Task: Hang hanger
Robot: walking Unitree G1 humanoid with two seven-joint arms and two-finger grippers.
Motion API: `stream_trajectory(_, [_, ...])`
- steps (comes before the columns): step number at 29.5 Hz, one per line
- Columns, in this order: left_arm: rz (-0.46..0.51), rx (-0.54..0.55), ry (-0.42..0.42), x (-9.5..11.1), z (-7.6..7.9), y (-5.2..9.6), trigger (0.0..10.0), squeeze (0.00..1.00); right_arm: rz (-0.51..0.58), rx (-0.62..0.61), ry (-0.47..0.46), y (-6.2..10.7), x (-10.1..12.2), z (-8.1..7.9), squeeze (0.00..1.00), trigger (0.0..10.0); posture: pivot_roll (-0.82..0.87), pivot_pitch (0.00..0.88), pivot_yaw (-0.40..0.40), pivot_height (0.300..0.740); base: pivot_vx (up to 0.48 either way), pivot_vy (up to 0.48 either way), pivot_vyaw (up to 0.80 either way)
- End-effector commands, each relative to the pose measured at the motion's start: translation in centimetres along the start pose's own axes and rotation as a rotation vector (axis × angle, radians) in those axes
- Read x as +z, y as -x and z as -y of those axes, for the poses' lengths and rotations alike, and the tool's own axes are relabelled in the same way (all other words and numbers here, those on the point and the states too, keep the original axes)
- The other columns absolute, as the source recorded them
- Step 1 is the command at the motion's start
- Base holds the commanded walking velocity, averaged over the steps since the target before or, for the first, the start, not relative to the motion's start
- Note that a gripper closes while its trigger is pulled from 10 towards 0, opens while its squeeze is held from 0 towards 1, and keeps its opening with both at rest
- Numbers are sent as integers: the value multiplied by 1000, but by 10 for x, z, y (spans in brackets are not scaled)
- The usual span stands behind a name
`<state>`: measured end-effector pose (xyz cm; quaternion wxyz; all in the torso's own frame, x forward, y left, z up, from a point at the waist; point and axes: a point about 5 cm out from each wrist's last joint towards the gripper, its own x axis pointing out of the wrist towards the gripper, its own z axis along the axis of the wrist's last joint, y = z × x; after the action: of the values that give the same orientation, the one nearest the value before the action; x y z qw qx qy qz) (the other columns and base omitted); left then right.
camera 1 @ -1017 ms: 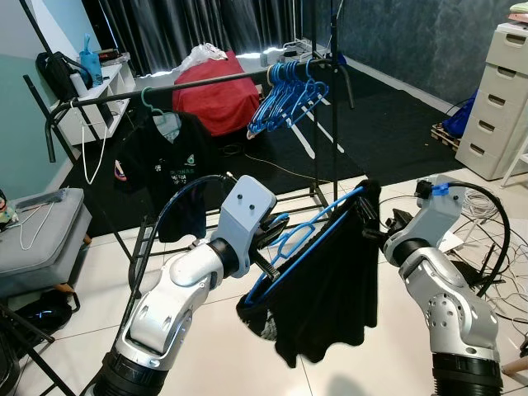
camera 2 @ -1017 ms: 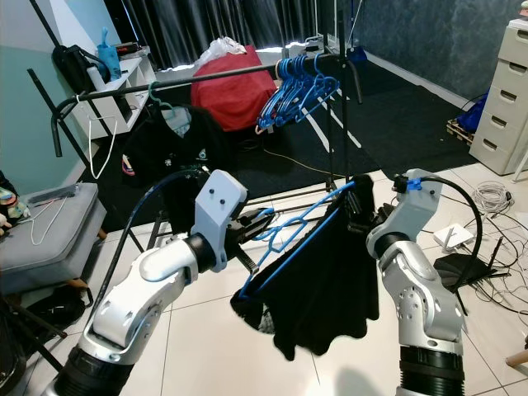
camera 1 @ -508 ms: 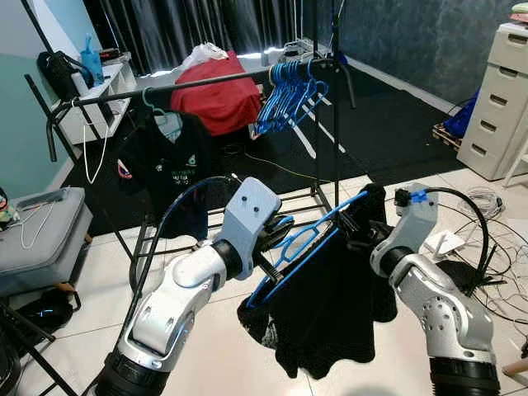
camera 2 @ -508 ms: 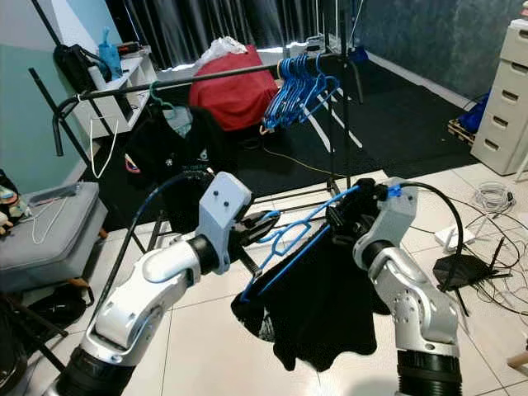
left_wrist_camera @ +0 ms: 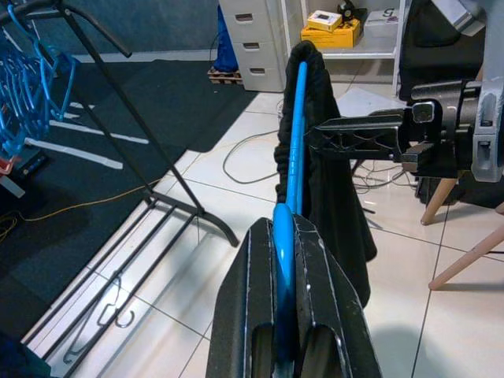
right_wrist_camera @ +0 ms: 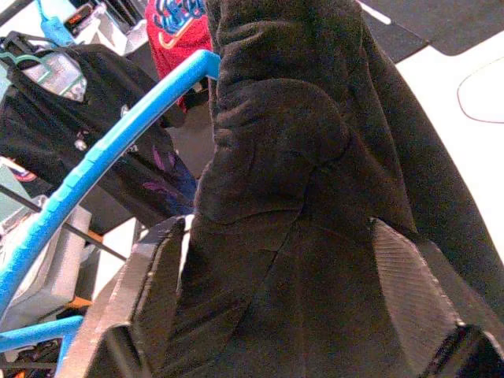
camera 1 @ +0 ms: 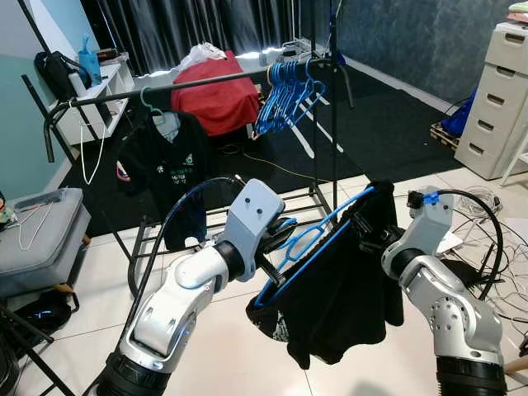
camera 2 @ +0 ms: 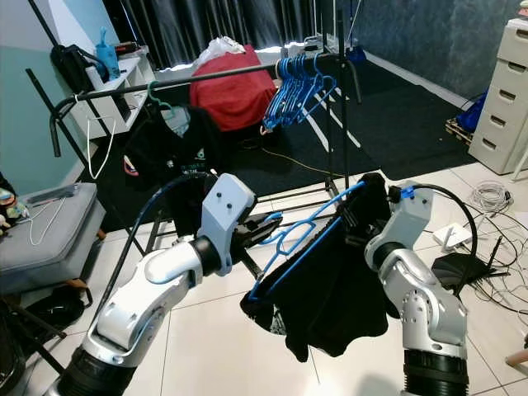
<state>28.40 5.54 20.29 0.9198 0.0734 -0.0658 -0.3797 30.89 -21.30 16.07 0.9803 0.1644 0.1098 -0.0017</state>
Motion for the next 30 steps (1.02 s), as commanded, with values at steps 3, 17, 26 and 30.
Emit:
stream_trajectory(3, [72, 6, -21, 15, -1, 2, 10000, 0, -21, -11, 3, -2, -4, 0, 0, 1765, -162, 0, 117, 740, 0, 0, 0])
stream_trajectory(17, [82, 1, -17, 17, 0, 2, 10000, 0, -8, 5, 11, -4, -1, -2, 0, 10000, -157, 0, 113, 740, 0, 0, 0])
stream_trajectory(26, [82, -6, -19, 17, 0, 2, 10000, 0, 38, 0, 1, -5, 6, 0, 0, 2314, -159, 0, 116, 740, 0, 0, 0])
stream_trajectory(30, [83, -9, -18, 17, 0, 3, 10000, 0, 47, -9, 0, -5, 8, 2, 0, 0, -159, 0, 117, 740, 0, 0, 0])
